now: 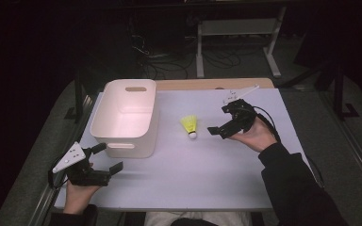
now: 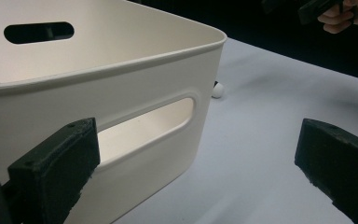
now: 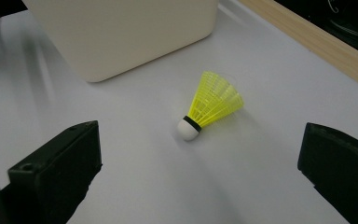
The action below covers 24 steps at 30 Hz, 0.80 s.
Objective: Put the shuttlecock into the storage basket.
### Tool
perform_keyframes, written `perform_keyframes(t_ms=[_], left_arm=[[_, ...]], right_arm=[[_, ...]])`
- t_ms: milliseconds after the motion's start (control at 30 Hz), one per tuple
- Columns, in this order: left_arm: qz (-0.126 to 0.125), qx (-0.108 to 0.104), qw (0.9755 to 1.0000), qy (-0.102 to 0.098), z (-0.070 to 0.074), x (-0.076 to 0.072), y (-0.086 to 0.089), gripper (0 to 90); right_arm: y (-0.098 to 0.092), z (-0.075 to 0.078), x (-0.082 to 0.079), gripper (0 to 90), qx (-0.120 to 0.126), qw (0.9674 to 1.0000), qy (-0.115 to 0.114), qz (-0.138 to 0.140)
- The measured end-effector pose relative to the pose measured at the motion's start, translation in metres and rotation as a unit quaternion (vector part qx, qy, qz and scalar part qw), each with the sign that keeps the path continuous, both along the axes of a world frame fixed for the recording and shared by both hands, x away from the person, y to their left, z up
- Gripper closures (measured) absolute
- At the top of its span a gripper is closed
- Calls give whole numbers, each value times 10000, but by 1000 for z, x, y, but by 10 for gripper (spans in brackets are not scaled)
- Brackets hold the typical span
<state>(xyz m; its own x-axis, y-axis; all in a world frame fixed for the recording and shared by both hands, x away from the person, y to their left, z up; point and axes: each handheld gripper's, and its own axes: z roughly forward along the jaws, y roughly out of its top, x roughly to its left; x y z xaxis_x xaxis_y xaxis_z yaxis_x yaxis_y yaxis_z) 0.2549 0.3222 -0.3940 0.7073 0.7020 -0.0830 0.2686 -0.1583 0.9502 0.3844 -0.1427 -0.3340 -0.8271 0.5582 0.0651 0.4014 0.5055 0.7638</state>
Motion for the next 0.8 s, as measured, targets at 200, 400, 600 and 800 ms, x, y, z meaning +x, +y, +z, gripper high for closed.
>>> perform_keyframes(t_ms=[200,400,600,800], left_arm=[[-5,0,10000,-1,0,0,0,0],[-12,-2,10000,-1,0,0,0,0],[-14,-6,10000,-1,0,0,0,0],[-17,-7,10000,0,0,0,0,0]], right_arm=[[6,-4,6,0,-55,10000,61,29],[10,-8,11,0,-118,9999,106,-5],[9,-13,18,0,-109,9998,157,-67],[9,-18,24,0,-95,9997,221,-101]])
